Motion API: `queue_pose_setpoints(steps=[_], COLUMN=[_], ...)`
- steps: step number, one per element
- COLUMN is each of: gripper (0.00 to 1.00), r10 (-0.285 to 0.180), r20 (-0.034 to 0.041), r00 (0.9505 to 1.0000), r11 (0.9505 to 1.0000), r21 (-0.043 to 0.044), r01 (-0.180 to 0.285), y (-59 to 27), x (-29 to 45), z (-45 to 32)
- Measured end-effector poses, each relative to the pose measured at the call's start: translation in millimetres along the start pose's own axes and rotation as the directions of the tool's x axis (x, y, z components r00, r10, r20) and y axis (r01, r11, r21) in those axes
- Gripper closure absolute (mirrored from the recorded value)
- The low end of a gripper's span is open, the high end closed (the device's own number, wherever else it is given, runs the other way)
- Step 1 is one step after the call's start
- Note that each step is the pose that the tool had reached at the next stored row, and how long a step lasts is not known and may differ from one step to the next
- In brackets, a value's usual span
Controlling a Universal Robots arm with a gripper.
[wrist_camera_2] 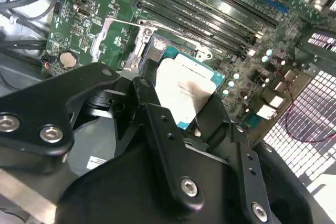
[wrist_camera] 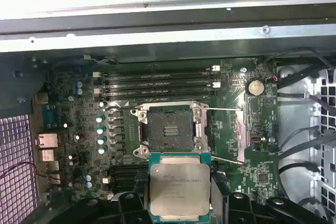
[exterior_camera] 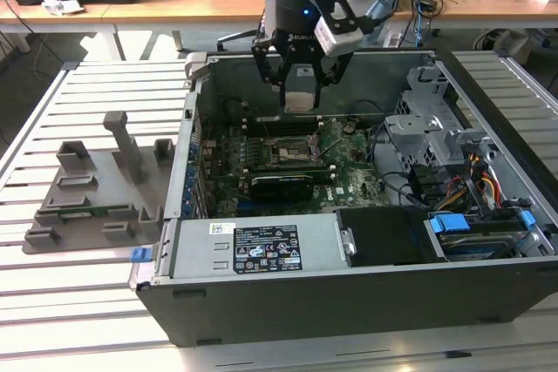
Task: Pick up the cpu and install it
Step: 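Place the cpu into insertion slot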
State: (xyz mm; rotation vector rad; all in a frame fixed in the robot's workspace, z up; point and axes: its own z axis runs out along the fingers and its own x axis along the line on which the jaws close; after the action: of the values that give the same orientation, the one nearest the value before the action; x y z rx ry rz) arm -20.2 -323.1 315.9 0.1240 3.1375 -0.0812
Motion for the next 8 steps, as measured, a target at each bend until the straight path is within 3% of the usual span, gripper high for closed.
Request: queue_pose_setpoints(steps=[2,5,8], gripper=[0.45,0.45,0.45], r10=[0.119,0.198,0.237], r20=[-0.0061,-0.0101,-0.012], r00=[0.9929,0.9802,0.9715], r11=[0.9929,0.9803,0.9716], r21=[0.0007,0.0019,0.0026], r01=[-0.119,-0.198,-0.237], y=[0.0,0.0,0.0], x=[0.0,0.0,0.0], z=[0.0,0.1,0.1])
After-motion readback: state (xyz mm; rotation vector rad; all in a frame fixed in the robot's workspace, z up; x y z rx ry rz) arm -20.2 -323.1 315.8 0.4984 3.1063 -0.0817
